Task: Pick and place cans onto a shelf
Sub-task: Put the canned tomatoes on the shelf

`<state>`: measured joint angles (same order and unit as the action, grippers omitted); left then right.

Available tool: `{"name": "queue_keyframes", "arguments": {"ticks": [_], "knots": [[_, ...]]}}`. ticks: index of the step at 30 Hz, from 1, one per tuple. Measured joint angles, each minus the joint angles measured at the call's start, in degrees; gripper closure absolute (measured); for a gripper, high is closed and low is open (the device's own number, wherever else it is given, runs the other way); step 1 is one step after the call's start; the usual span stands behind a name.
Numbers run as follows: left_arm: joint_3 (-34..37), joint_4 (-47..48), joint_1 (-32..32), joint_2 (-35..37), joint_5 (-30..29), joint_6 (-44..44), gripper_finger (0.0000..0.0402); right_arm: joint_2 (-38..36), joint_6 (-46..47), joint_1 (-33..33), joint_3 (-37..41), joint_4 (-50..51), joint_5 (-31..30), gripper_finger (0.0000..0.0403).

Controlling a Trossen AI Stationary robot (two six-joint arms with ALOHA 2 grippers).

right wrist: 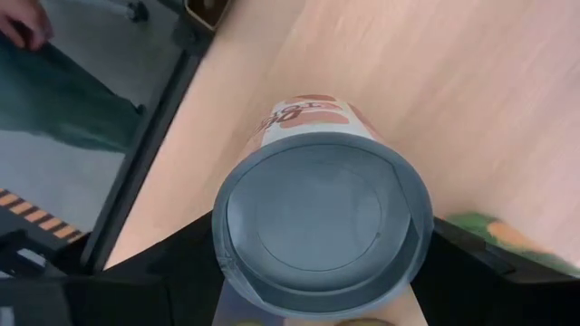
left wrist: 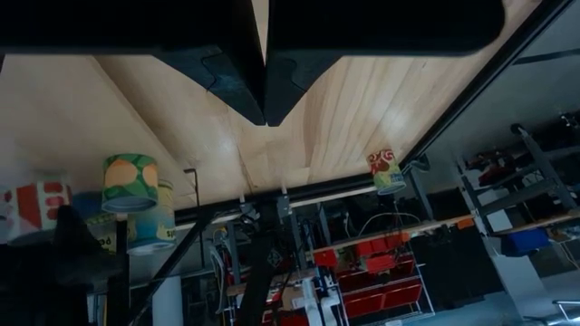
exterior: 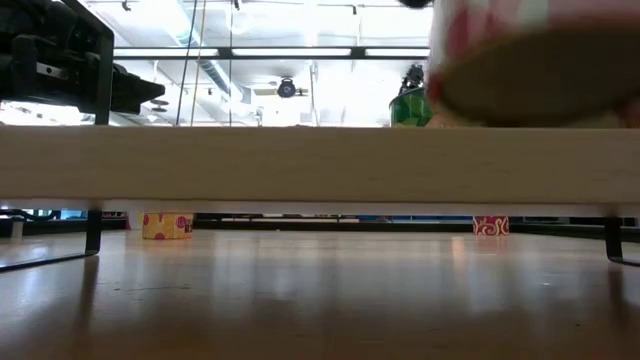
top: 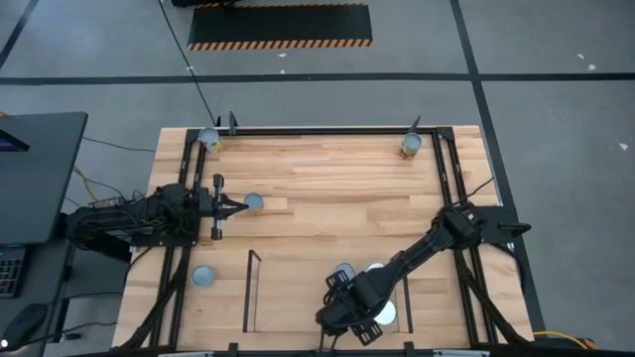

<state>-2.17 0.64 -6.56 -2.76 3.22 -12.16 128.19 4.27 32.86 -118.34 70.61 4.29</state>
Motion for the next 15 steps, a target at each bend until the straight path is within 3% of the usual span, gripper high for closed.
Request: {"name": "queue_keyframes", "arguments": {"ticks": [15], "knots": [[0.00, -0.27, 0.01, -0.22, -0.01, 0.02, 0.0390, 0.25, -0.82, 0.02, 2.24, 1.36, 0.13, 0.0089]]}}
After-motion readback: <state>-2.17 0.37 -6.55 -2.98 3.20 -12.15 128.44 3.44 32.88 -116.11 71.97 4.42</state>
